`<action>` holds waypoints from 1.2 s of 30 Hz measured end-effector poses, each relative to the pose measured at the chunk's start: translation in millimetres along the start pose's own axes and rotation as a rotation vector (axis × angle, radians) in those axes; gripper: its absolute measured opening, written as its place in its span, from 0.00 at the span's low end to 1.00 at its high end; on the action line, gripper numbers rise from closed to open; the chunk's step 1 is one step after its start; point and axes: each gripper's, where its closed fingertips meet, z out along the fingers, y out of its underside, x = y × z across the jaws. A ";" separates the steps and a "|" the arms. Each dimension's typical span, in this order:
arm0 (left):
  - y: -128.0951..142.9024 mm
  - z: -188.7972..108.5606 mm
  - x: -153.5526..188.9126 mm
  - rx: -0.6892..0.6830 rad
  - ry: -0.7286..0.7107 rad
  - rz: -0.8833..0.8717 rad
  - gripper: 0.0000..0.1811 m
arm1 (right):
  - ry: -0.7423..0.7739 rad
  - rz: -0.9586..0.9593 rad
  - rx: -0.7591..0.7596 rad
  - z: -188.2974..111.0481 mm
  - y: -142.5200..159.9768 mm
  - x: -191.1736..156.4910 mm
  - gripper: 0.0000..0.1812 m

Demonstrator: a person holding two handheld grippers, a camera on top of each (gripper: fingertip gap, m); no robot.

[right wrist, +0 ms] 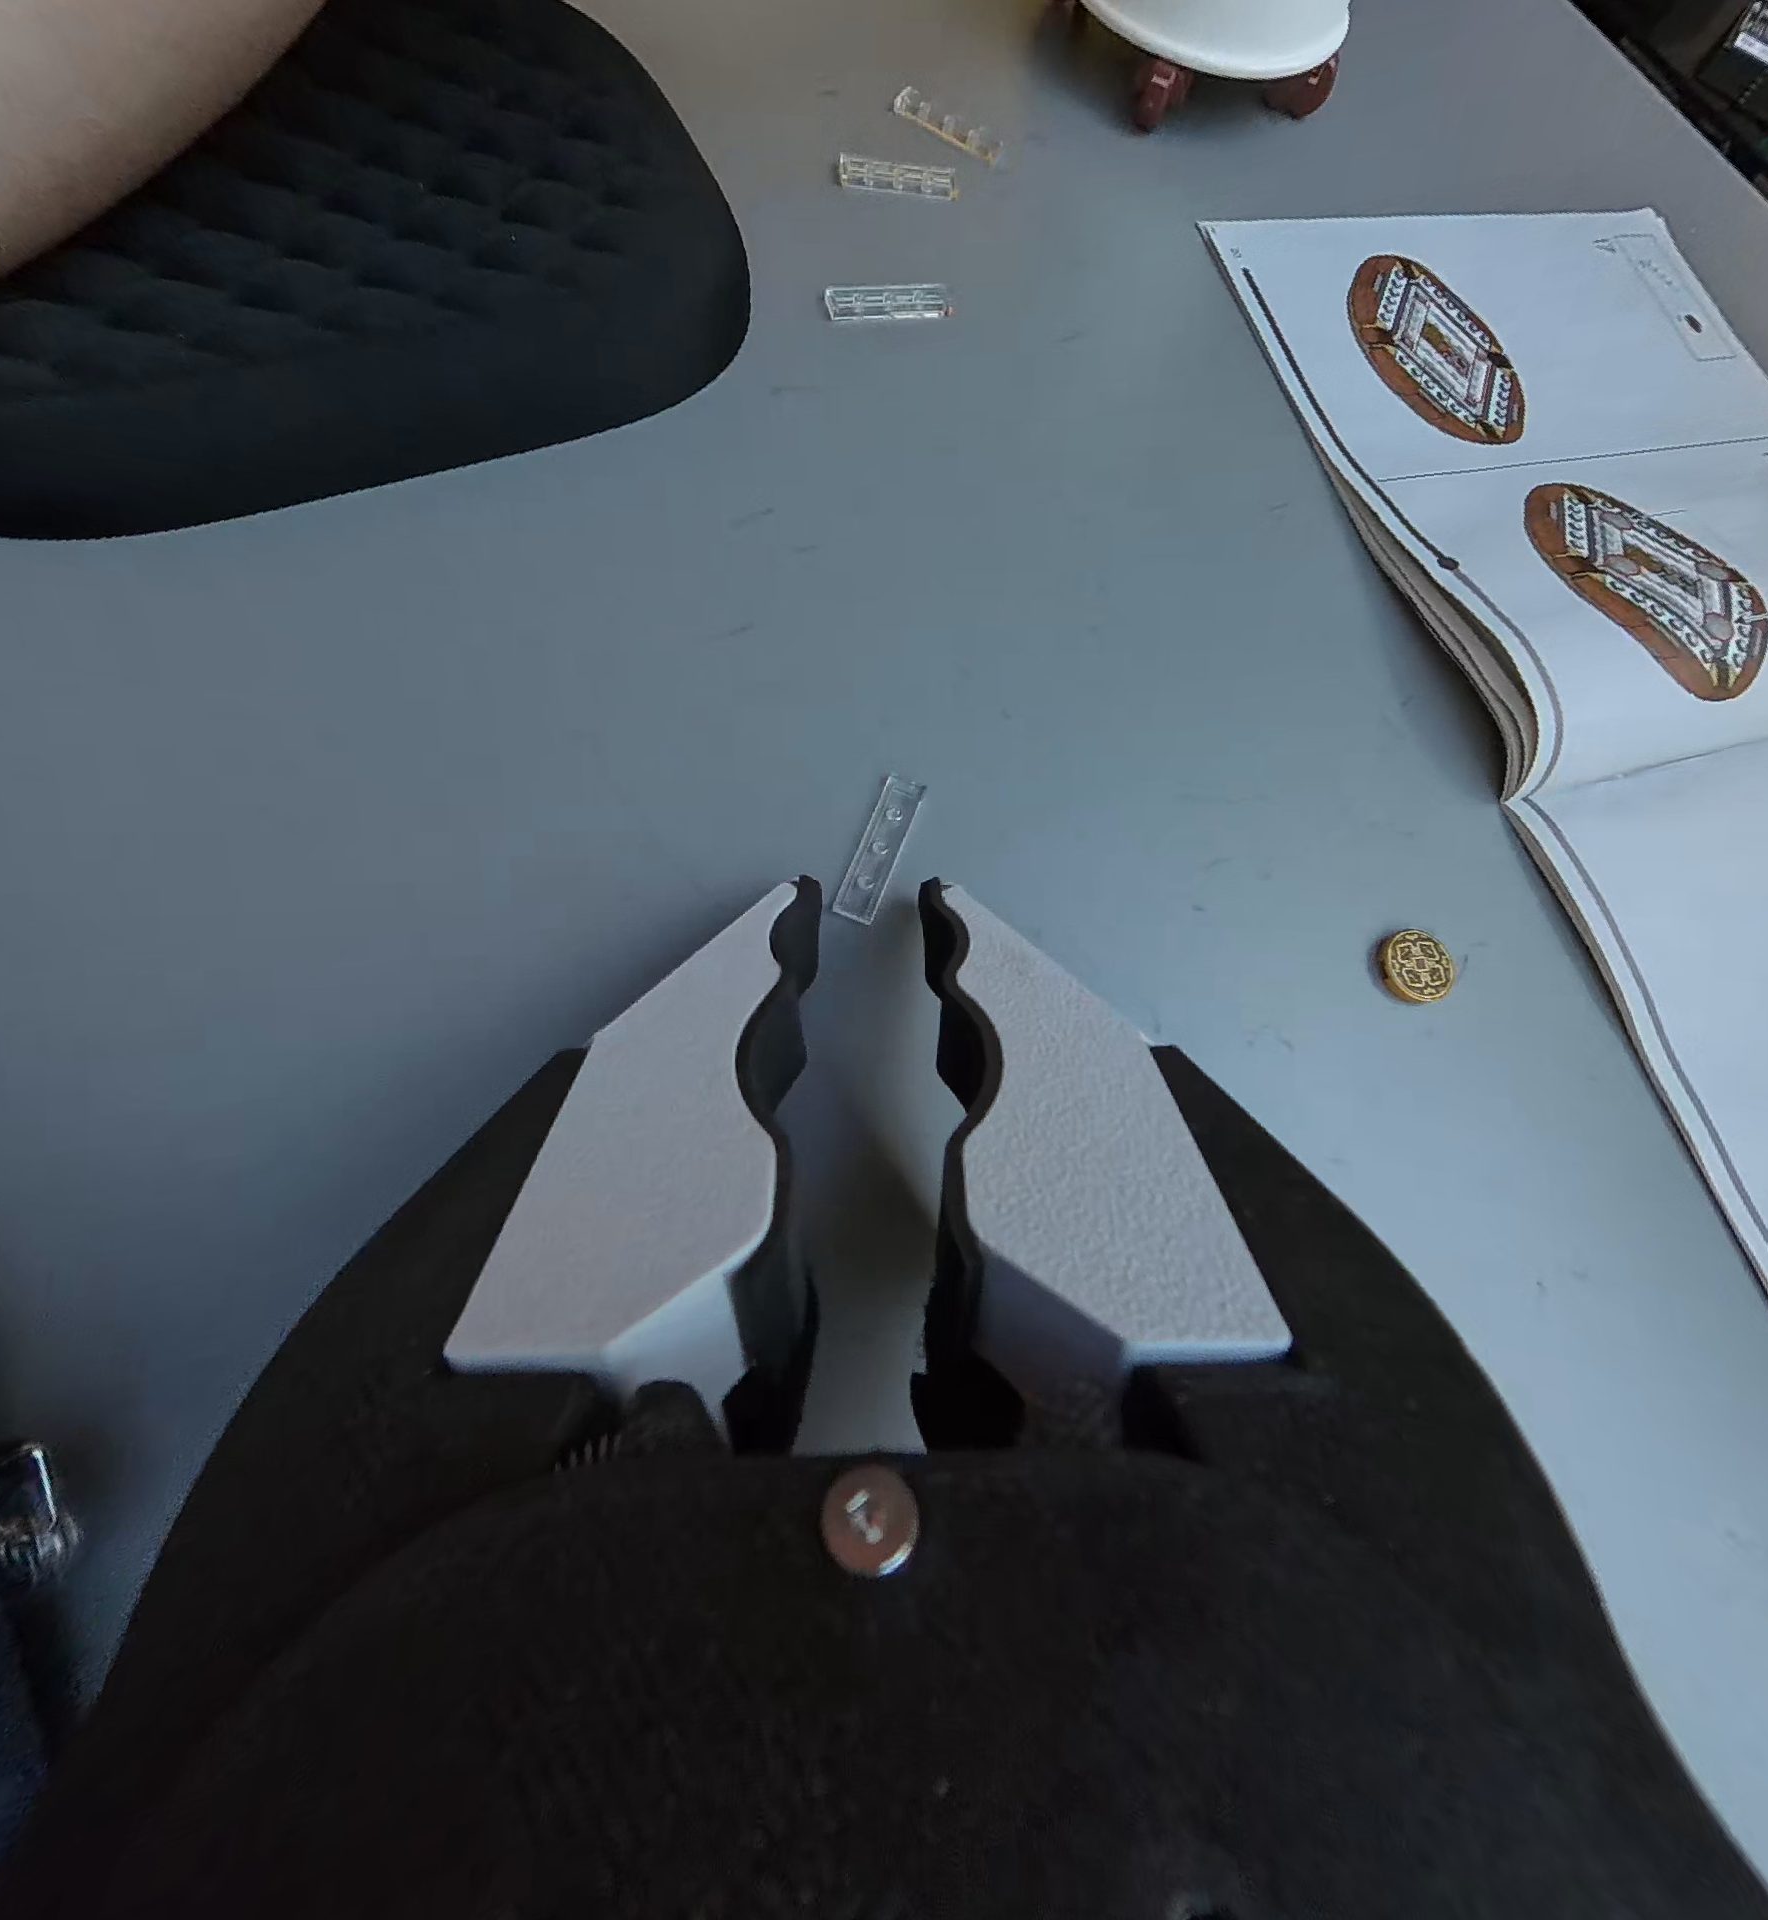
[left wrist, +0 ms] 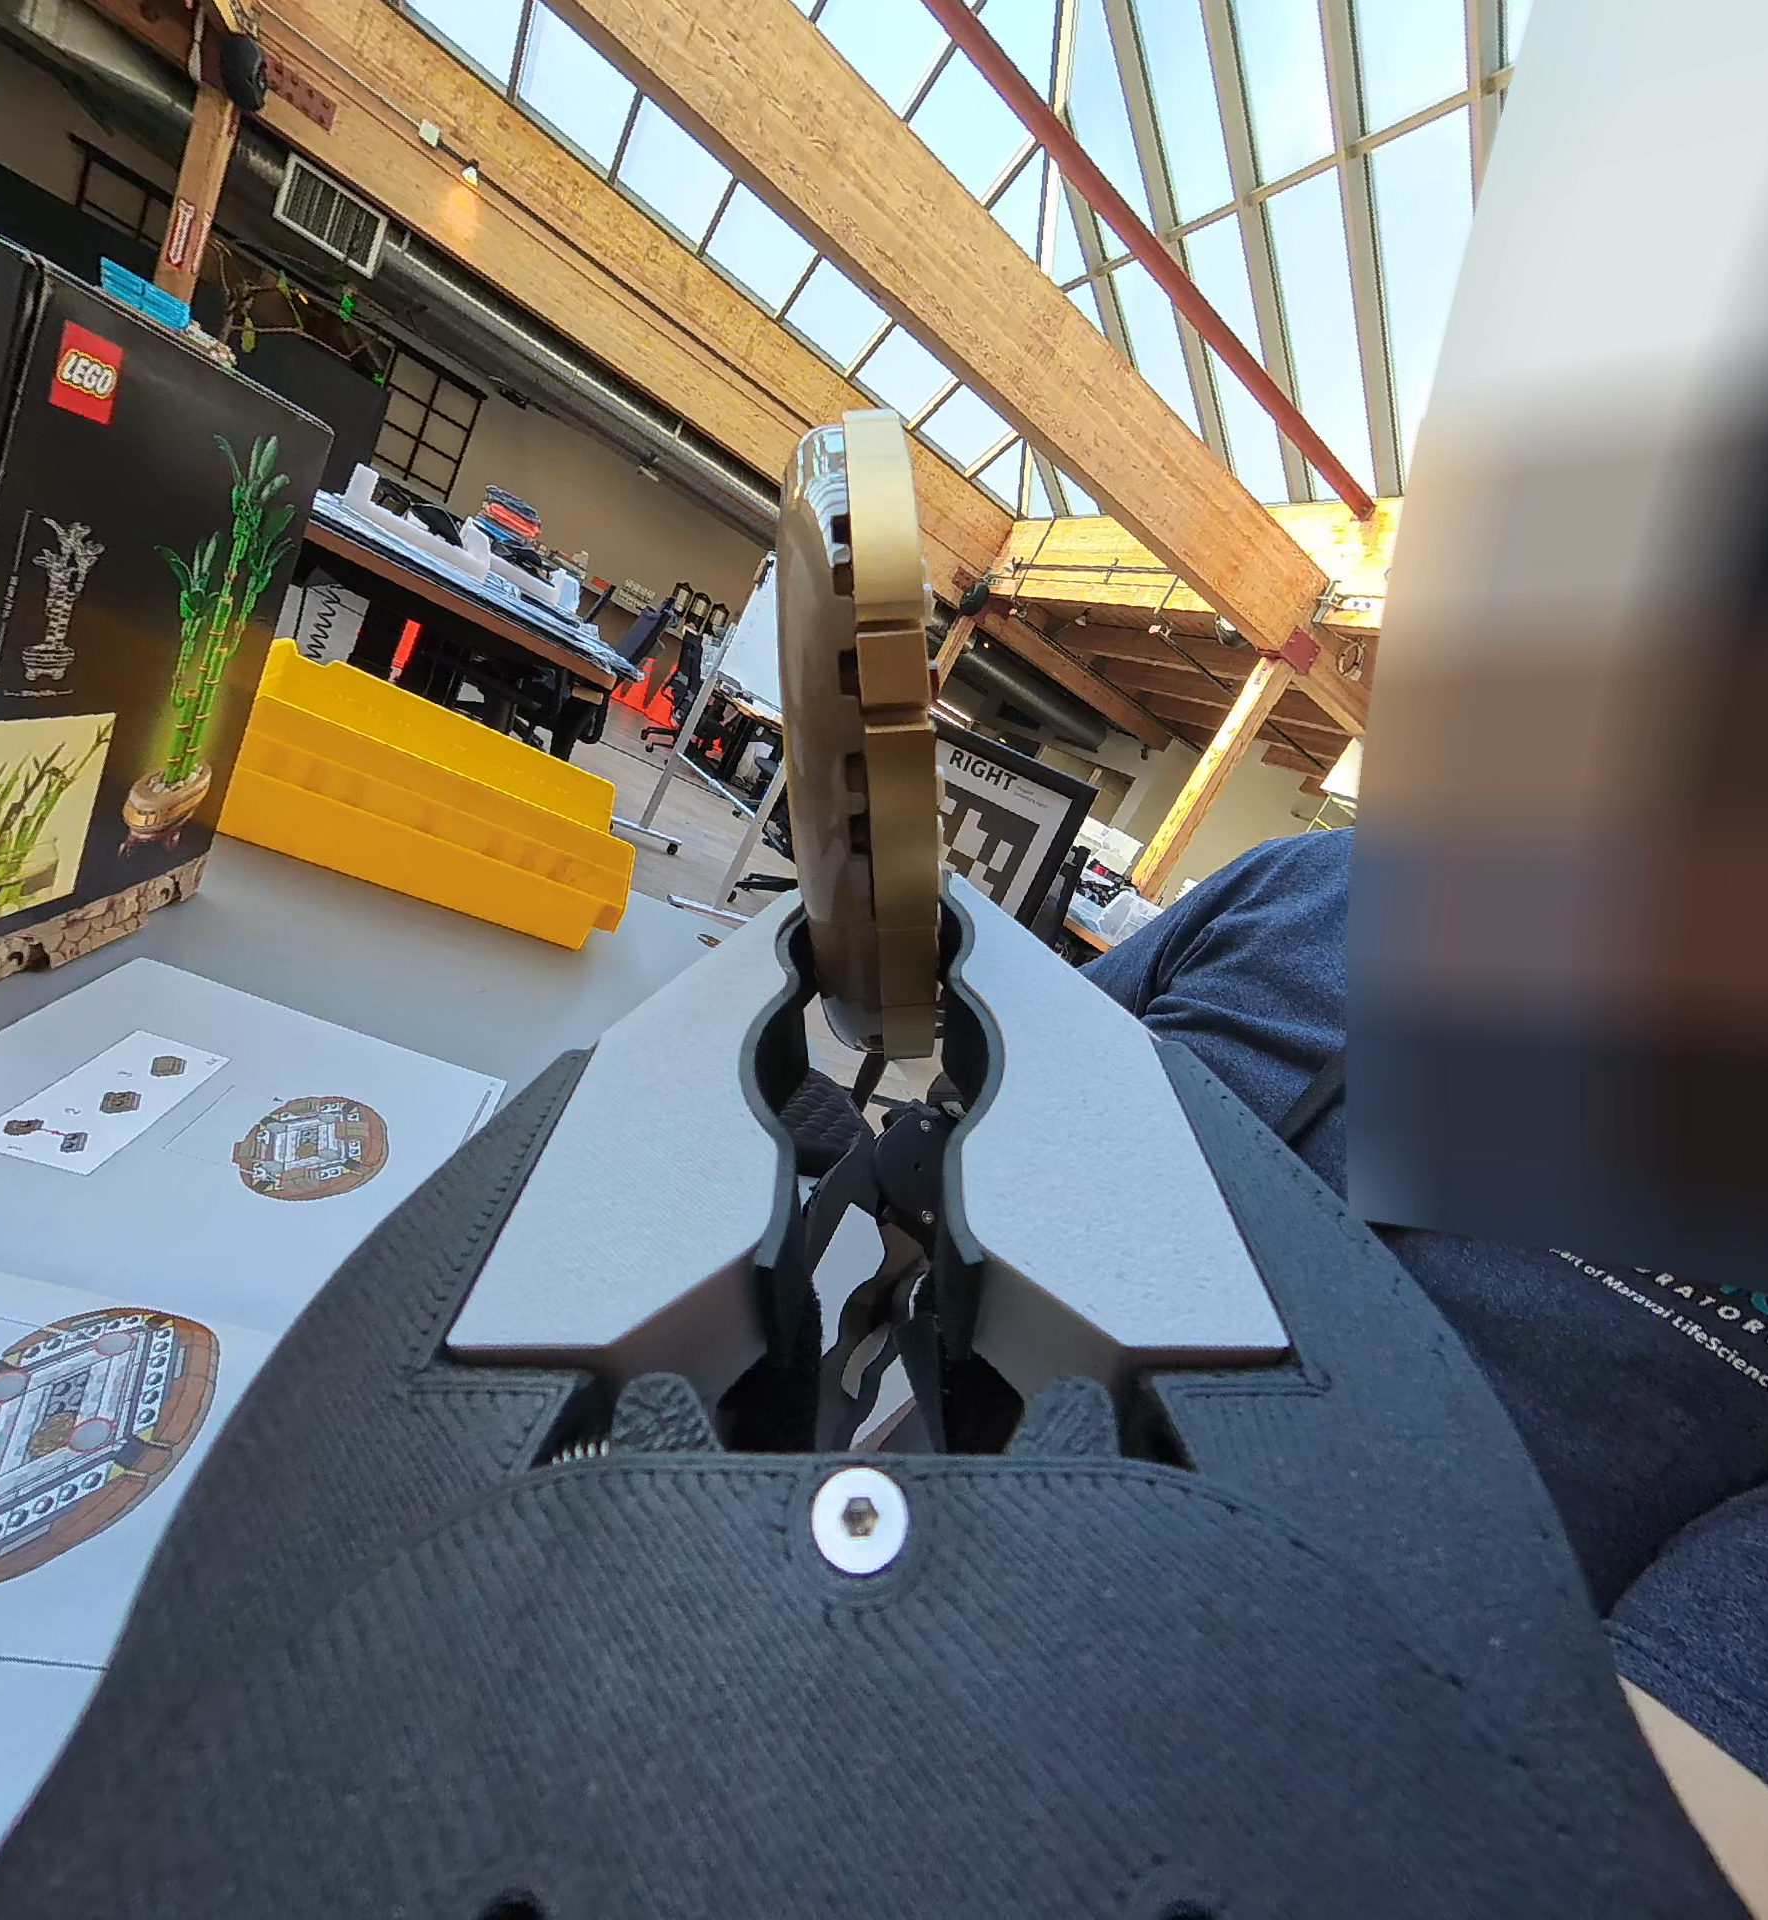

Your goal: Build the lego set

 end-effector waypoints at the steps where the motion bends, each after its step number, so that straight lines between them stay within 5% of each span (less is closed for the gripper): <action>1: 0.2 0.0 -0.1 0.000 0.000 -0.001 0.10 | 0.003 -0.013 0.000 0.0 0.3 0.8 0.09; 11: 2.0 2.1 -0.8 -0.009 0.002 -0.005 0.10 | -0.133 0.038 0.010 0.3 -0.5 -2.0 0.04; 19: 2.7 3.1 -0.2 -0.013 0.007 -0.007 0.10 | -0.765 1.102 -0.015 -20.7 -20.1 -9.8 0.04; 25: 3.5 4.9 0.5 -0.016 0.015 -0.011 0.10 | -0.978 1.385 -0.213 -34.6 -7.0 -19.2 0.04; 31: 2.9 8.1 6.5 -0.020 0.039 -0.002 0.10 | -0.967 1.545 -0.338 -37.4 1.1 -5.6 0.04; 36: 1.0 7.4 11.1 -0.012 0.056 0.002 0.10 | -0.832 1.492 -0.512 -32.9 20.7 -5.2 0.04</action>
